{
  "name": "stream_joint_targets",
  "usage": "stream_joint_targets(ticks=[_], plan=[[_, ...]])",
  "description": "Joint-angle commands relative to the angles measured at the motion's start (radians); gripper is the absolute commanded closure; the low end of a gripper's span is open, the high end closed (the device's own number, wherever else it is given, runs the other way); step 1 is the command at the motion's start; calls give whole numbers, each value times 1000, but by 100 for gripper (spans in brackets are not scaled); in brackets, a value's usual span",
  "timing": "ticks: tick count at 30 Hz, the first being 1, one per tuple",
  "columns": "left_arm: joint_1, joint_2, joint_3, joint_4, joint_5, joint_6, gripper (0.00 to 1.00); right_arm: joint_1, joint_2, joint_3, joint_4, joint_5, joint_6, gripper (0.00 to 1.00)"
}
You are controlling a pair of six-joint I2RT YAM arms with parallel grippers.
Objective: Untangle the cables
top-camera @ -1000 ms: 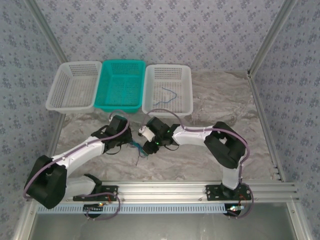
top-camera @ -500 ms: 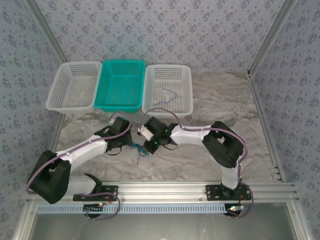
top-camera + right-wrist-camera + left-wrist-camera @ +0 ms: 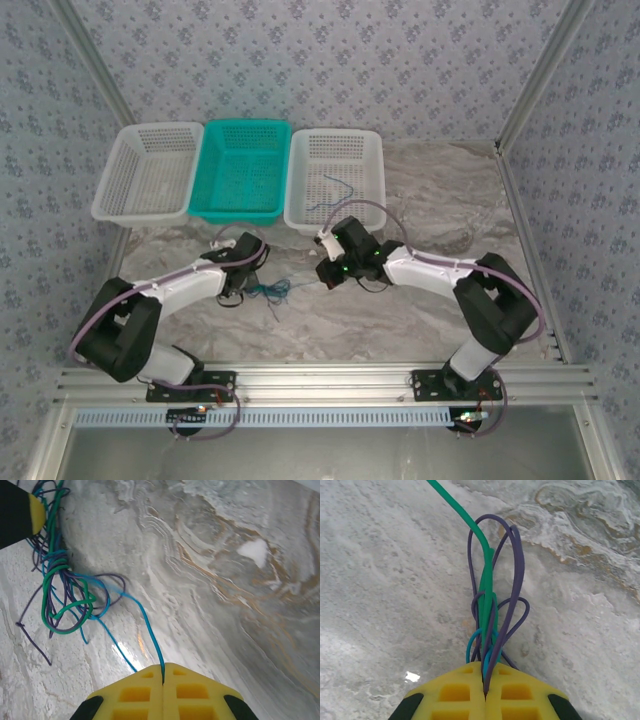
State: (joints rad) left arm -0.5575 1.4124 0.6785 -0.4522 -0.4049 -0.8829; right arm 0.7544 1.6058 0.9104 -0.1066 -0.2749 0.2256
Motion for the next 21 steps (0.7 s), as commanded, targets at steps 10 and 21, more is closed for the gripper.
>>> stream_joint_targets(ticks=[10,21], plan=[[10,-219,-42,-26,-4,44,58,-10,-197,-15,58,-18,84,100],[-38,-541,-163,258,321,86,52,0,-210,31,40,-3,111,100]])
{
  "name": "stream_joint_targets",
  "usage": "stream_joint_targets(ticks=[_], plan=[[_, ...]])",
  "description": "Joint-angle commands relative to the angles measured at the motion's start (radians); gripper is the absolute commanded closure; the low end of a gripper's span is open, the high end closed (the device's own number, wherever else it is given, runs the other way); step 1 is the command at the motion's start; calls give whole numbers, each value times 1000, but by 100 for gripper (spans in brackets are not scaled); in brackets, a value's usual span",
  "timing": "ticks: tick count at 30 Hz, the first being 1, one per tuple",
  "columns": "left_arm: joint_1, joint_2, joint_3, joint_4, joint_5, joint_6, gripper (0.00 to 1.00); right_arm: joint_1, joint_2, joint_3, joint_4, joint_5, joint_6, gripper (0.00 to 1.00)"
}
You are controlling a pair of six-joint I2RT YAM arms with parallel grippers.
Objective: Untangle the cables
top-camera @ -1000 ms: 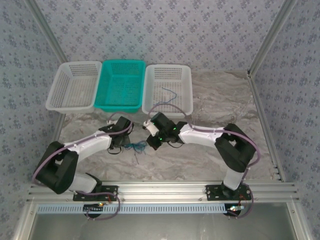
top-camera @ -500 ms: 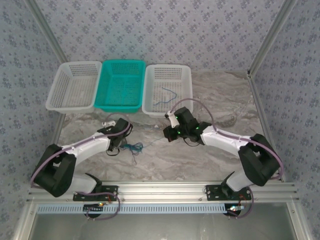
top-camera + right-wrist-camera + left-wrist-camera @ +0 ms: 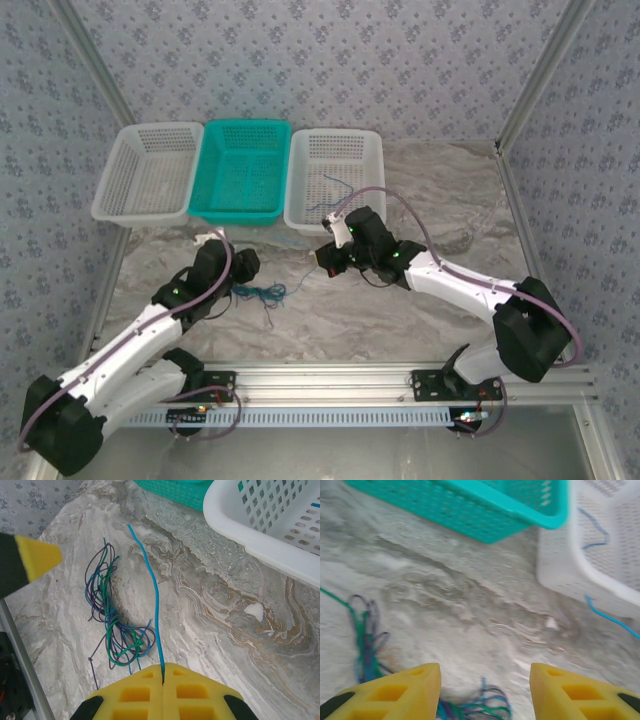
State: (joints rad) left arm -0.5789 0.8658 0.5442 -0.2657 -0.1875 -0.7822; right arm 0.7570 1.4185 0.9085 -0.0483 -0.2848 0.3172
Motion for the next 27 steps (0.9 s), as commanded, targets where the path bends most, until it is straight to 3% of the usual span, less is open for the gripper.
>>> stream_joint_targets(ticks=[1,6,13,19,27], plan=[[-26,22,-28,66,111,-23,53,-5,-21,34,-18,8,21,100],[-106,163,-12,47,94,-74,53,-6,-18,35,-21,12,30,100],[-130,436,76,-52,65,-90,41,-8,-33,48,-39,6,41,100],[-118,559,123,-198,-62,-166,54,-19,-103,39,-56,23,53,100],[-93,549,75,-149,-77,-205,59,-96,-267,58,-97,38,58,100]])
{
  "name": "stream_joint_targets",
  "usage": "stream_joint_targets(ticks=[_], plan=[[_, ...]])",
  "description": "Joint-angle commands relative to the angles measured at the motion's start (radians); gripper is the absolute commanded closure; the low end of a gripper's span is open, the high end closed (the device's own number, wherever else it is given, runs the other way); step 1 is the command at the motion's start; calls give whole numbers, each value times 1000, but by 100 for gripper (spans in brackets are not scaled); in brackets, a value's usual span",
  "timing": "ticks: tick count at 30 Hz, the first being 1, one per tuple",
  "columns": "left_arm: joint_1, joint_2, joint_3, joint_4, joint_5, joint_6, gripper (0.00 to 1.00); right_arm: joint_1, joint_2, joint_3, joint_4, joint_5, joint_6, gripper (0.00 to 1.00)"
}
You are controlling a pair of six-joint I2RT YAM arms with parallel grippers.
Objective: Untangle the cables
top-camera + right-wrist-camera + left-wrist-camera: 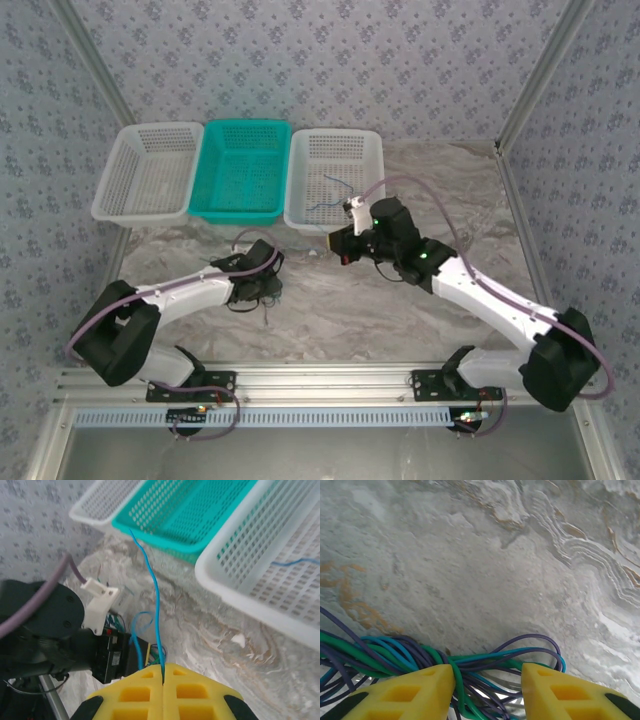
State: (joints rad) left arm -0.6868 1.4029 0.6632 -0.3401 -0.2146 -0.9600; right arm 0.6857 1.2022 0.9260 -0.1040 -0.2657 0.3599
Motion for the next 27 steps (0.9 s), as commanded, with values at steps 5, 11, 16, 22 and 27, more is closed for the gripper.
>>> stream_joint_targets(ticks=[5,11,16,22,27], plan=[[15,-77,-47,-54,-69,0,59,-77,-96,161,-40,67,-35,100],[15,-321,-69,3,-75,74,50,-158,10,320,33,131,-53,100],[17,-515,-42,-133,-134,104,46,-218,210,466,-34,134,-42,100],[32,-649,-59,-294,-178,40,45,-280,469,562,-48,122,11,100],[65,-685,-122,-301,-169,-21,43,-306,707,704,-123,57,14,100]])
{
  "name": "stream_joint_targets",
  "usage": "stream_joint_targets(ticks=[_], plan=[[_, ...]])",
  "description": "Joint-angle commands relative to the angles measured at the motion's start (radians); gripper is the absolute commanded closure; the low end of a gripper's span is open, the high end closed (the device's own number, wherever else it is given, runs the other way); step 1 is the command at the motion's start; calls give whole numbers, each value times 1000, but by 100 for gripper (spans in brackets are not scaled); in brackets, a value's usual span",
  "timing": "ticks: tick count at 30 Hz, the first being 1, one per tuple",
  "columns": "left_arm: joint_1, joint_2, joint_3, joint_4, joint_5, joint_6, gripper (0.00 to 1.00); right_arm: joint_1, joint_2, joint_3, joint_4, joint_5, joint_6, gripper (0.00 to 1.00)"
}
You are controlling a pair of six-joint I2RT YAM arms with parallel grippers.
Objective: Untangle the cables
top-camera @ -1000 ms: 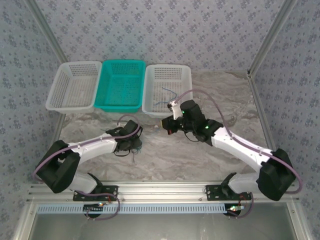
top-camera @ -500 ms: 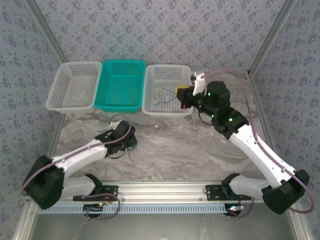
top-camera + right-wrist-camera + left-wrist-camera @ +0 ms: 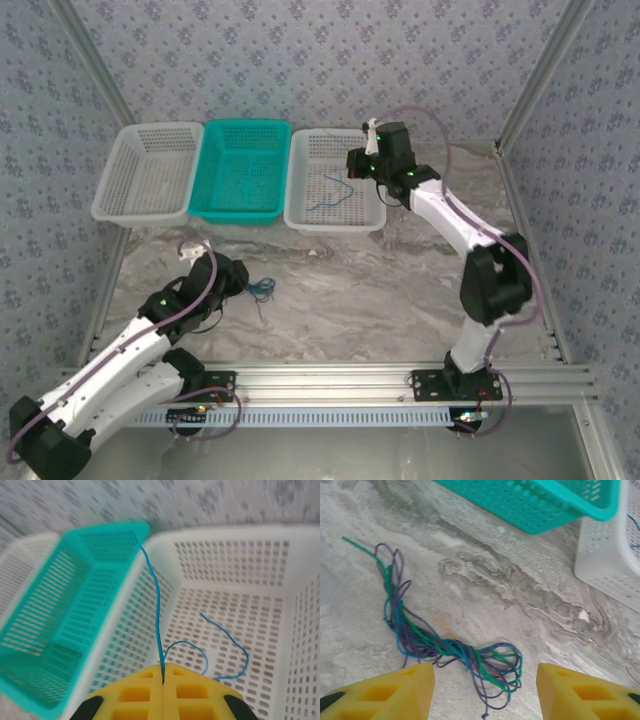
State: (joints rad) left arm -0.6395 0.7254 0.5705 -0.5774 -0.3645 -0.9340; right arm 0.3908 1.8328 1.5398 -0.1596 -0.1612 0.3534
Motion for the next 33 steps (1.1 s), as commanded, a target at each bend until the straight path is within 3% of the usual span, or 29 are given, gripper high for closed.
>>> stream_joint_targets(ticks=[1,2,4,9,16,19,21,28,31,33], plan=[[33,-5,-37,-69,-15,-65,43,-13,120,127,-100,-73,26,100],[51,4,-42,-74,-5,-81,43,-15,157,164,-128,-93,28,94],[100,26,-50,-79,32,-99,43,-13,184,202,-170,-112,36,67],[254,83,-80,-27,188,-88,43,5,27,115,-105,-54,9,41],[394,127,-121,100,291,-34,43,60,-293,-75,-35,-130,-50,40],[409,163,-118,133,310,-1,43,131,-423,-206,13,-177,-81,27],[414,188,-119,153,315,12,43,177,-479,-279,11,-257,-89,27],[423,304,-130,256,294,21,46,289,-501,-386,-53,-336,-100,26],[426,369,-129,289,283,20,54,320,-463,-380,-81,-315,-87,26],[426,403,-126,303,280,18,65,335,-435,-376,-96,-311,-80,27]])
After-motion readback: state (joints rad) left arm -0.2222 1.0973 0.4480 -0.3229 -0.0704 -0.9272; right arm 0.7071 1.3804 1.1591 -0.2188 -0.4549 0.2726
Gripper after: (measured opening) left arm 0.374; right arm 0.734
